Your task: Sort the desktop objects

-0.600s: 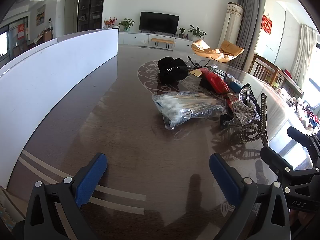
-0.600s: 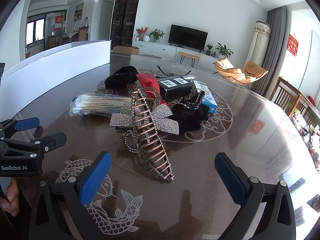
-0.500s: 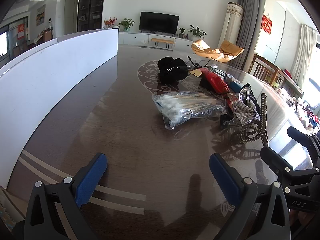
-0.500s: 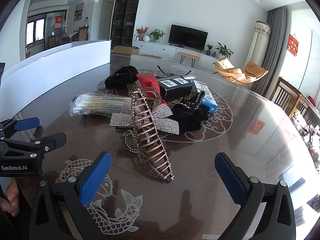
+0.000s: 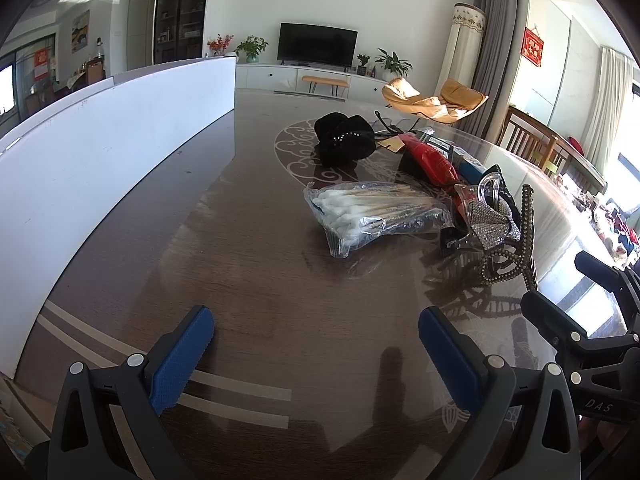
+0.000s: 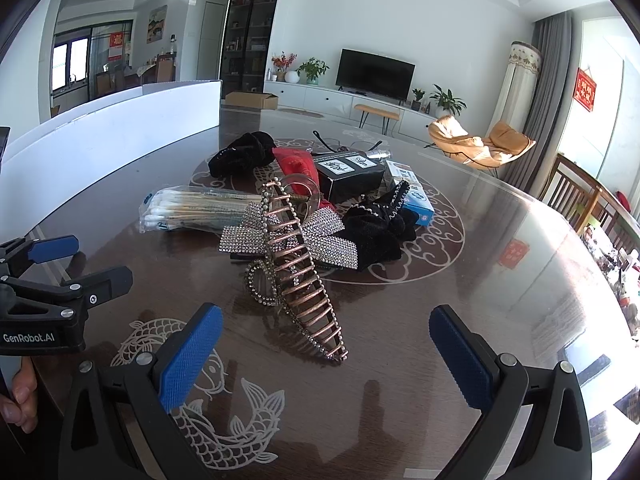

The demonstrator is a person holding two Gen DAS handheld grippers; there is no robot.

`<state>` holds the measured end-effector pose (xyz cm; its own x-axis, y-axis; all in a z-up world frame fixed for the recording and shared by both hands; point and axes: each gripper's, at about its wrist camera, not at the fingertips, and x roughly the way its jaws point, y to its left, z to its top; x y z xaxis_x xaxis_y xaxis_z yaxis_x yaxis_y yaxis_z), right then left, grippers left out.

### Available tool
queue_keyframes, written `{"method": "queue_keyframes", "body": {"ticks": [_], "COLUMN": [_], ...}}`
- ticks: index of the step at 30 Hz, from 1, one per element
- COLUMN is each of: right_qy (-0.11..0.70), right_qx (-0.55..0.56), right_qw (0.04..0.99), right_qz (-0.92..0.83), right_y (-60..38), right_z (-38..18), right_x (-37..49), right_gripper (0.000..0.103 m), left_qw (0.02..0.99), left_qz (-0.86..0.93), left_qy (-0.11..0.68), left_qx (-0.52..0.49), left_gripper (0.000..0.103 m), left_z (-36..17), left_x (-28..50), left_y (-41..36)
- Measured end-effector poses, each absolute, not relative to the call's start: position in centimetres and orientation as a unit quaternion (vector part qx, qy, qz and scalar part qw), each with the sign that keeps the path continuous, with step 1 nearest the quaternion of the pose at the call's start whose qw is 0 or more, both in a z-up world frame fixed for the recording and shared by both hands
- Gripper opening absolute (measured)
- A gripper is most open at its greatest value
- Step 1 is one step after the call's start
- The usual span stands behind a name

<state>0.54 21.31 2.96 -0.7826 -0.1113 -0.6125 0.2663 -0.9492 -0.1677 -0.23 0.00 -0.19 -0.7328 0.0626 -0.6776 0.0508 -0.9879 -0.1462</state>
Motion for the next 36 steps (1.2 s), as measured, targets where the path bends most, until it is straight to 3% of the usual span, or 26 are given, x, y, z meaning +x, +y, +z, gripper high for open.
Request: {"method": "queue_keyframes", "body": {"ticks": [36], "right_qy": [0.122], "right_qx": [0.31], "right_qw": [0.101], "right_qz": [-0.938], "right_y": [21.32], "right_z": [3.0], "right_x": [0.57], "right_gripper": [0.103], "left_qw": [0.003], "left_qz": [0.927], "left_qy": [-0.078], "left_qx": [-0.366], "left_gripper": [0.103], "left_z": [-0.13], "left_x": [-0.17], "left_y": [0.04]}}
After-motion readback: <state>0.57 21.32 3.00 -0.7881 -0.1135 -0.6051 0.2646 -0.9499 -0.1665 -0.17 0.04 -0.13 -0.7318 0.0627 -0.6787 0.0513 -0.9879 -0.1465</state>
